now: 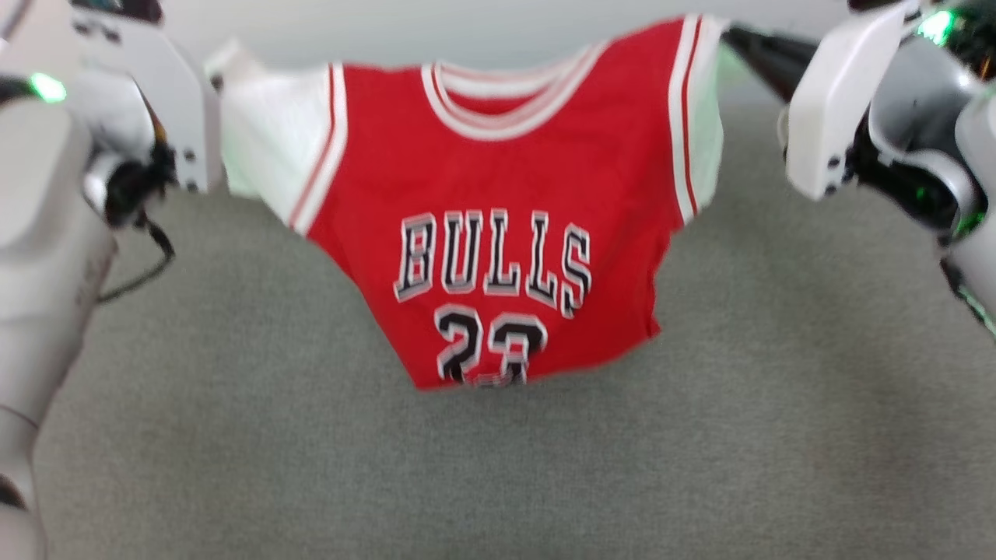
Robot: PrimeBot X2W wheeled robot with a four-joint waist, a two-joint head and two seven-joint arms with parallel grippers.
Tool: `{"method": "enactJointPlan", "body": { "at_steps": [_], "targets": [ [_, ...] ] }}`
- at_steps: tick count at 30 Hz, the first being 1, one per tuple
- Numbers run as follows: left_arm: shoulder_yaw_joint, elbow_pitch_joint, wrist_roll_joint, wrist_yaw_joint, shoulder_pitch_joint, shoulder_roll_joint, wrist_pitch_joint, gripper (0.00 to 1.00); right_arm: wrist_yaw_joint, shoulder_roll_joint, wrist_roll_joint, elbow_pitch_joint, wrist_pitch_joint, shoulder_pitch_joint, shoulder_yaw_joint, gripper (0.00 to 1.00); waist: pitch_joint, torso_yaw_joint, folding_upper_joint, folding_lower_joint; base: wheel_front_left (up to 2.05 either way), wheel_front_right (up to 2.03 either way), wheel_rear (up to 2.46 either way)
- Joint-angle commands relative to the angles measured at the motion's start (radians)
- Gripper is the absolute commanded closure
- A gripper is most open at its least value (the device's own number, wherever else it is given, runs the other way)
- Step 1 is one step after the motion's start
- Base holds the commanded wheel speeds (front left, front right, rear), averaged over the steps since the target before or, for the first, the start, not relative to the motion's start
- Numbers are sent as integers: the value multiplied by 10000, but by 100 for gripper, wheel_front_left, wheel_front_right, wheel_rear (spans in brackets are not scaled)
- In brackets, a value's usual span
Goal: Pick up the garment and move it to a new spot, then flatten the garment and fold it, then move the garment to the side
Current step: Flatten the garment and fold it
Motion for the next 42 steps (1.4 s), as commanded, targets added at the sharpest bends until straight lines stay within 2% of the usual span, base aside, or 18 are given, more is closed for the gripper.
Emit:
{"method": "enactJointPlan", "body": {
  "at_steps": [1,4,9,15,24,34,37,42],
  "targets": [
    [77,72,76,91,-248,27,-252,100,-10,13,-78,262,-357,-304,8,100,-886,-216,0,0,0,0,0],
    [121,258,326,216,-598,58,-1036,100,-10,184,-366,1068,-1275,-832,142,100,-1493,-332,0,0,0,0,0],
    [106,573,694,338,-1327,135,-1815,100,-10,345,-534,2438,-2051,-1665,185,100,-2037,-481,0,0,0,0,0],
    [55,1151,733,314,-1832,47,-1620,100,-10,422,57,3428,-1803,-2385,591,100,-2457,-606,0,0,0,0,0],
    [15,1703,559,217,-1772,-149,-1500,100,-10,468,763,3969,-1776,-2738,1222,100,-2430,-843,0,0,0,0,0],
    [-207,2096,780,125,-2186,-331,-1960,100,-10,650,715,4689,-2818,-3354,1801,100,-1421,-1164,0,0,0,0,0],
    [-252,2082,945,138,-2782,-352,-2275,100,-10,796,420,5128,-3400,-3940,1783,100,-604,-1195,0,0,0,0,0],
    [-266,2134,1253,410,-3861,-499,-3113,100,-10,1156,-188,6144,-4638,-4942,1607,100,885,-1167,0,0,0,0,0]
  ]
}}
